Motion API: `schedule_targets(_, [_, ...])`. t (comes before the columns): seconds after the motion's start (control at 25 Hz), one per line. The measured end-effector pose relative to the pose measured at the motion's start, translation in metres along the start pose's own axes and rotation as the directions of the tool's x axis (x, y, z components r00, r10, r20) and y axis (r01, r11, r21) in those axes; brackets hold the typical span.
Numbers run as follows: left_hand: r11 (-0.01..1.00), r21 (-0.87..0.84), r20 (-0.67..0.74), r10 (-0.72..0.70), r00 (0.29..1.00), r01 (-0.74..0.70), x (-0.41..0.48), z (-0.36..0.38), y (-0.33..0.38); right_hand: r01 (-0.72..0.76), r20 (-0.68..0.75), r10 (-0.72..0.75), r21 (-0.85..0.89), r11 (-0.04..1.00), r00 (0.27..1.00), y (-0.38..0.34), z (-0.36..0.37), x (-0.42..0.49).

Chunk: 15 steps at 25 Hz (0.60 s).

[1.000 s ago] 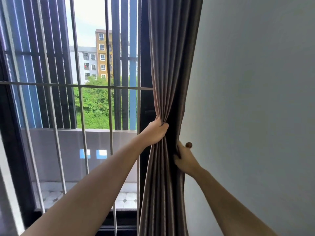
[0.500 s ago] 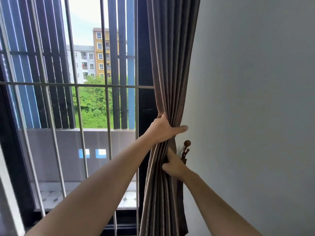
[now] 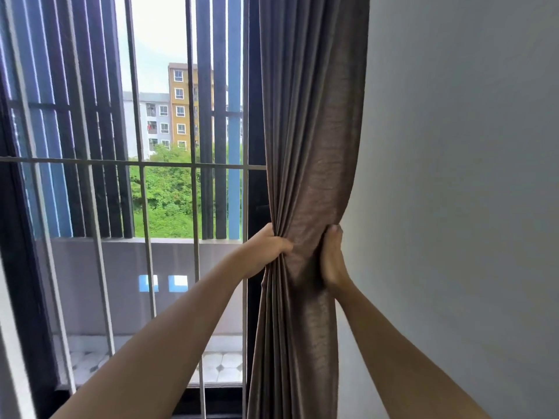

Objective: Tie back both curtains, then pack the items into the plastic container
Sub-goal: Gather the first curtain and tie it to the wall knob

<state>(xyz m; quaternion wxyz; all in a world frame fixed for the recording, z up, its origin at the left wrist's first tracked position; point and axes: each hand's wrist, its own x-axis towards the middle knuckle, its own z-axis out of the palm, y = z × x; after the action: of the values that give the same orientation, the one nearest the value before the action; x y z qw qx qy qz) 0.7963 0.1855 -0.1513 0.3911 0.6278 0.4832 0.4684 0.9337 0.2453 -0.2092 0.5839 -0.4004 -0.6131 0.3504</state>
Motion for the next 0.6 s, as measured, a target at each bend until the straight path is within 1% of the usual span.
schedule_targets(0.12, [0.994,-0.095,-0.032,-0.06,0.998,0.057,-0.002,-0.009,-0.004,-0.053,0.153,0.04,0.084,0.995,0.987,-0.001,-0.003,0.014])
schedule_targets(0.32, [0.992,-0.099,0.002,-0.082,0.997,0.082,-0.001,-0.015,-0.006,-0.187,0.278,0.135,0.172,0.967,0.951,-0.006,-0.003,0.011])
schedule_targets(0.4, [0.997,-0.04,0.018,-0.063,0.998,0.064,0.003,-0.017,-0.007,-0.207,0.284,0.143,0.208,0.956,0.948,-0.012,-0.003,0.009])
schedule_targets(0.48, [0.999,0.046,0.028,-0.026,0.999,0.024,0.005,-0.015,-0.005,-0.195,0.269,0.129,0.238,0.951,0.955,-0.016,-0.003,0.01])
schedule_targets(0.6, [0.993,0.119,0.061,0.009,0.998,-0.016,0.004,-0.01,0.003,-0.191,0.239,0.142,0.196,0.962,0.961,-0.02,-0.003,0.011])
